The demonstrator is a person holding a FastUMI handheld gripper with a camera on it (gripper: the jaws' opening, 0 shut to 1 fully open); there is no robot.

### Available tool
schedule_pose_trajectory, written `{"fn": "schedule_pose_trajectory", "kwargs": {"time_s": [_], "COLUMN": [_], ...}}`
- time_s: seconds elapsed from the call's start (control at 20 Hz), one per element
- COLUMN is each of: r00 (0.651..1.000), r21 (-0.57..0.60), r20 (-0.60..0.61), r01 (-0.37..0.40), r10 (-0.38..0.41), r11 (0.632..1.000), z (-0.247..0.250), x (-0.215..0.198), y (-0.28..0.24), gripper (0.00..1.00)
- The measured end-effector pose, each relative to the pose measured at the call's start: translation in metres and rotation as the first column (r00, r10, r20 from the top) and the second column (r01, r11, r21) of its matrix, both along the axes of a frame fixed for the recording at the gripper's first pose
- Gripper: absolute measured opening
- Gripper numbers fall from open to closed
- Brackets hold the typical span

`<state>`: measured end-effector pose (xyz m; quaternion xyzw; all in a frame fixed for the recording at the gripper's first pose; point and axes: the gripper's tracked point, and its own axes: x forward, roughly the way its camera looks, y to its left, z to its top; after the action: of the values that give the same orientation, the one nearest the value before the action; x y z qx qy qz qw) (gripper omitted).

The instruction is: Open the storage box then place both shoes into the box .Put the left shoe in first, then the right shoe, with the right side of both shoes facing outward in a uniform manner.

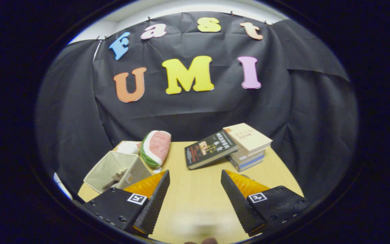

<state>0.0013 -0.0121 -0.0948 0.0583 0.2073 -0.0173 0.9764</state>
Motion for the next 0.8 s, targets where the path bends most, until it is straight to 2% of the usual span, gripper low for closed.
{"fn": "schedule_pose_trajectory", "kwargs": {"time_s": [0.15, 0.3, 0.6, 0.8], "r00": [0.999, 0.992, 0.964, 0.931], "r21": [-0.045, -0.055, -0.038, -0.013], "r20": [-0.044, -0.123, -0.265, -0.363], "r01": [0.013, 0.023, 0.015, 0.032], "r10": [-0.015, -0.029, -0.025, -0.034], "r11": [0.999, 0.998, 0.999, 0.999], "z": [-0.029, -0.074, -0.168, -0.215], "x": [-0.012, -0.012, 0.008, 0.025], "y": [-0.069, -0.114, -0.148, -0.159], "gripper": [0.93, 0.92, 0.93, 0.92]}}
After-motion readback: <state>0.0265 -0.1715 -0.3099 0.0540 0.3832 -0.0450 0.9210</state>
